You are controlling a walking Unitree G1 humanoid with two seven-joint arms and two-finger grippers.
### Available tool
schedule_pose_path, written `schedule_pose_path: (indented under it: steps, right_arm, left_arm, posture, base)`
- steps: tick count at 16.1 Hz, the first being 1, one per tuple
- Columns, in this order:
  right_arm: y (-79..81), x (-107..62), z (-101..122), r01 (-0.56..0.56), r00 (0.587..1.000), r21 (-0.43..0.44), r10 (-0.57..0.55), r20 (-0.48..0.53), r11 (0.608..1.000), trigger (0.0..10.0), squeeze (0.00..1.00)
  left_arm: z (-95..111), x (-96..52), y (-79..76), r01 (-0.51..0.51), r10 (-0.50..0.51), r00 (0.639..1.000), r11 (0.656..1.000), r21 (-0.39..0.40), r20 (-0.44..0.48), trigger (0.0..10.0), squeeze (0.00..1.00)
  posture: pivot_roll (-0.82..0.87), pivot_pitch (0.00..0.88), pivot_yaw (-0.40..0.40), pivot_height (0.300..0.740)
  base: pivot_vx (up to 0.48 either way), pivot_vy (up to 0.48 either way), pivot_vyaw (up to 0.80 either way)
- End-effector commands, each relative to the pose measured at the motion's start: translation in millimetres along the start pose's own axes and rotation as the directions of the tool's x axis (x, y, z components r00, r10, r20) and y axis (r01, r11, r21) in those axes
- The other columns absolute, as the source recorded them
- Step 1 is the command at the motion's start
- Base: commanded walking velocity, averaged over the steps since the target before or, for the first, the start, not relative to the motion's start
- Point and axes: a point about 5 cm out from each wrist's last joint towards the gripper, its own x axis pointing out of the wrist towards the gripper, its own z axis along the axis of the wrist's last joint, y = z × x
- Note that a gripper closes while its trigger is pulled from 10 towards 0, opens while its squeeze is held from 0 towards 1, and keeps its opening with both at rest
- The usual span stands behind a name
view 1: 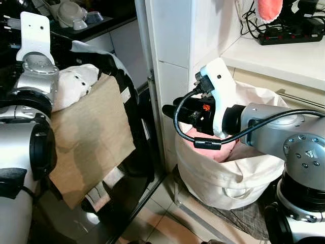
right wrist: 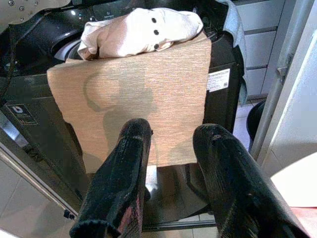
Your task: Clothes washing
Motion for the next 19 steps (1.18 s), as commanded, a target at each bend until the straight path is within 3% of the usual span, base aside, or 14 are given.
schedule_pose_path:
  steps: [1,3,4,5,6,7,8,9,11,12,13,14,16,19]
  right_arm:
    - [-0.4,-0.5,3.1,0.013,1.000,-0.008,-0.013,0.014,1.000,10.0,0.00]
    - [-0.7,-0.6,2.4,0.015,1.000,-0.007,-0.015,0.016,1.000,10.0,0.00]
    - [-1.1,-0.8,1.6,0.016,1.000,-0.007,-0.016,0.018,1.000,10.0,0.00]
    - [-1.8,-1.4,1.1,0.018,1.000,-0.006,-0.018,0.019,1.000,10.0,0.00]
    - [-5.2,-3.4,-0.5,0.034,0.999,0.001,-0.034,0.023,0.999,10.0,0.00]
    - [-7.4,-5.0,-2.3,0.046,0.999,0.005,-0.046,0.023,0.999,10.0,0.00]
    - [-7.3,-6.5,-3.4,0.045,0.999,0.007,-0.046,0.023,0.999,10.0,0.00]
    - [-6.2,-7.2,-4.6,0.038,0.999,0.006,-0.038,0.021,0.999,10.0,0.00]
    - [-3.0,-8.2,-8.0,0.010,1.000,0.001,-0.010,0.003,1.000,10.0,0.00]
    - [1.5,-8.5,-11.5,-0.022,1.000,-0.011,0.022,-0.018,1.000,10.0,0.00]
    - [7.0,-7.8,-15.6,-0.048,0.998,-0.025,0.047,-0.042,0.999,10.0,0.00]
    - [9.9,-7.5,-17.3,-0.059,0.997,-0.030,0.058,-0.050,0.998,10.0,0.00]
    - [11.9,-7.6,-19.4,-0.065,0.996,-0.028,0.063,-0.059,0.998,10.0,0.00]
    - [9.1,-9.6,-19.6,-0.044,0.997,-0.025,0.042,-0.069,0.999,10.0,0.00]
  left_arm:
    - [19.9,1.7,6.4,-0.047,0.050,0.997,0.998,-0.040,0.064,10.0,0.00]
    - [26.9,-2.1,-11.2,0.103,-0.094,0.994,0.982,-0.161,0.062,10.0,0.00]
    - [31.5,-7.2,-27.8,0.222,-0.211,0.975,0.953,-0.206,0.076,10.0,0.00]
    - [33.0,-10.0,-35.8,0.279,-0.267,0.960,0.938,-0.206,0.084,10.0,0.00]
    - [28.0,-18.0,-55.5,0.410,-0.404,0.912,0.897,-0.165,0.072,10.0,0.00]
    - [19.9,-23.5,-67.1,0.472,-0.470,0.881,0.872,-0.130,0.046,10.0,0.00]
    - [15.6,-29.0,-77.1,0.544,-0.549,0.835,0.812,-0.212,0.043,10.0,0.00]
    - [8.8,-32.0,-81.9,0.589,-0.601,0.799,0.775,-0.230,0.018,10.0,0.00]
    - [-9.0,-35.2,-84.3,0.632,-0.657,0.749,0.747,-0.207,-0.086,10.0,0.00]
    - [-19.9,-33.6,-79.5,0.618,-0.634,0.759,0.773,-0.139,-0.148,10.0,0.00]
    - [-31.8,-28.0,-67.1,0.547,-0.541,0.816,0.836,-0.029,-0.203,10.0,0.00]
    - [-39.0,-25.7,-60.4,0.502,-0.496,0.838,0.864,-0.038,-0.228,10.0,0.00]
    - [-56.5,-24.7,-50.9,0.460,-0.458,0.841,0.886,-0.066,-0.288,10.0,0.00]
    - [-77.8,-19.0,-25.6,0.266,-0.285,0.895,0.958,-0.103,-0.344,10.0,0.00]
  posture:
    - [-0.28,0.000,0.155,0.740]
    - [-0.27,0.000,0.159,0.740]
    - [-0.26,0.000,0.161,0.740]
    - [-0.26,0.000,0.161,0.740]
    - [-0.25,0.000,0.157,0.740]
    - [-0.25,0.000,0.159,0.740]
    - [-0.24,0.000,0.160,0.740]
    - [-0.24,0.000,0.160,0.740]
    - [-0.24,0.000,0.163,0.740]
    - [-0.25,0.000,0.165,0.740]
    - [-0.25,0.000,0.163,0.740]
    - [-0.26,0.000,0.162,0.740]
    - [-0.27,0.000,0.160,0.740]
    - [-0.28,0.000,0.159,0.740]
  base:
    - [0.000,0.000,0.00]
    - [0.000,0.000,0.00]
    - [0.000,0.000,0.00]
    - [0.000,0.000,0.00]
    - [0.000,0.000,0.00]
    - [0.000,0.000,0.00]
    - [0.000,0.000,0.00]
    - [0.000,0.000,0.00]
    - [0.000,0.000,0.00]
    - [0.000,0.000,0.00]
    - [0.000,0.000,0.00]
    - [0.000,0.000,0.00]
    - [0.000,0.000,0.00]
    - [0.000,0.000,0.00]
